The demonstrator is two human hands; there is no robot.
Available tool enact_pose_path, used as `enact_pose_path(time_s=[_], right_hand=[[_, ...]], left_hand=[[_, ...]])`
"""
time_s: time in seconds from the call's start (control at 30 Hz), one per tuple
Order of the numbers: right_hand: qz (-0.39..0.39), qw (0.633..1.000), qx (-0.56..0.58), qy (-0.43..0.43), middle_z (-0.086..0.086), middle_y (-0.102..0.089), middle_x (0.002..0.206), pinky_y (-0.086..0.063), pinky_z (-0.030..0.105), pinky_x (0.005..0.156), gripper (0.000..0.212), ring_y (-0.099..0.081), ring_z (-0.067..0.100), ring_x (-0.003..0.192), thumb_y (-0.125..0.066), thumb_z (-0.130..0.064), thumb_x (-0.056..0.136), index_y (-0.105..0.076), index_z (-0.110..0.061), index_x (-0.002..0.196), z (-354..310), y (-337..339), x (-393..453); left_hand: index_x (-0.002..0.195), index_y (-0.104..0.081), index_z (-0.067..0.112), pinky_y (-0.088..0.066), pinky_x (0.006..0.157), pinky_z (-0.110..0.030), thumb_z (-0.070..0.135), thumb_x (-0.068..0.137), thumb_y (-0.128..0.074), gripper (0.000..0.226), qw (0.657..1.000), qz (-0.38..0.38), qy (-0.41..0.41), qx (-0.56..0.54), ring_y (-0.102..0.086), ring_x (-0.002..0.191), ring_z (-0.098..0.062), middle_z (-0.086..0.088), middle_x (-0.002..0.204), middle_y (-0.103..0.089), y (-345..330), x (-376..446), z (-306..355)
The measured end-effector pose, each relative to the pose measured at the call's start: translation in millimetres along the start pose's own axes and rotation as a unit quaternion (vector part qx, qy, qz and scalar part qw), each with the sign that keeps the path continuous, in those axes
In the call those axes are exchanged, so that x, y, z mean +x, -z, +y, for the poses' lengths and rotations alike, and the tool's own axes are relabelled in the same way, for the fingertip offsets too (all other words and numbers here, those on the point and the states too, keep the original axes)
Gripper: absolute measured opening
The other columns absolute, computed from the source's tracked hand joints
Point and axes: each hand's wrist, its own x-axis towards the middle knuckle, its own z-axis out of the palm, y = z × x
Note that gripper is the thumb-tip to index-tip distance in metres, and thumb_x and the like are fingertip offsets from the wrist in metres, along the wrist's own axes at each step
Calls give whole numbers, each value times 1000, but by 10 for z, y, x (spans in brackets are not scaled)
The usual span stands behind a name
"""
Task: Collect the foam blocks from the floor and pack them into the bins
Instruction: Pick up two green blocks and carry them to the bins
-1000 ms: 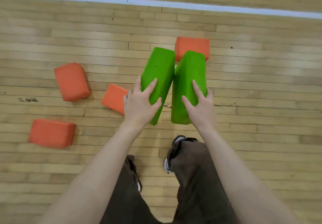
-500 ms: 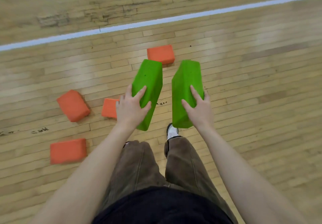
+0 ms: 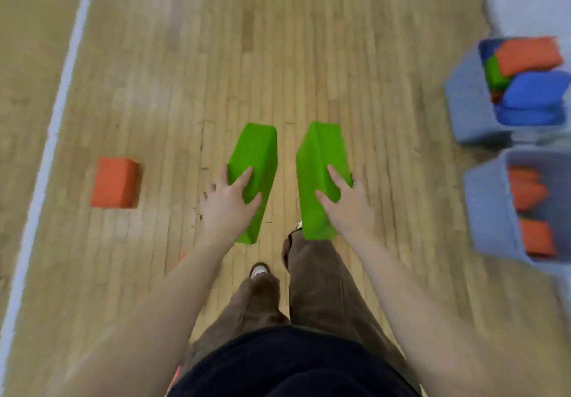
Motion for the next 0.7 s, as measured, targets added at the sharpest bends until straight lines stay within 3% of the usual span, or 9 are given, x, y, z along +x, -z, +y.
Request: enact_pose_path(time_s=[0.17,0.37,0.5,0.7], right_hand=[[93,969,99,-206,10,-22,149,-44,45,97,62,-44,33,125,-46,-59,89,-18,-52,144,1264,379,-625],[218,870,196,-395,9,-18,153,-46,42,92,60,-45,34,124,-49,-56,89,-24,-49,143,2638,715,-1170],[243,826,236,-452,9,-17,154,-46,45,95,62,-48,34,122,-49,-56,88,-24,-47,144,3410,1051,-1252],[269,815,235,-457,10,-18,153,-51,43,86,62,-48,34,121,-50,-55,89,-26,-43,145,4151,1866,-901]], left_hand=[[144,-29,40,-28,105,-49,52,91,-46,57,967,-82,-231,65,-34,129,-39,-8,155,-15,-445,-45,1418],[142,-33,41,-30,106,-49,50,88,-53,57,889,-150,-412,130,-37,128,-39,-9,154,-19,-1339,-248,3177],[142,-31,43,-33,104,-49,51,88,-52,58,843,-179,-469,192,-39,127,-38,-7,155,-18,-1928,-298,4085],[142,-28,44,-29,106,-48,55,89,-48,58,831,-191,-472,223,-36,130,-36,-7,155,-15,-2416,-158,5084]])
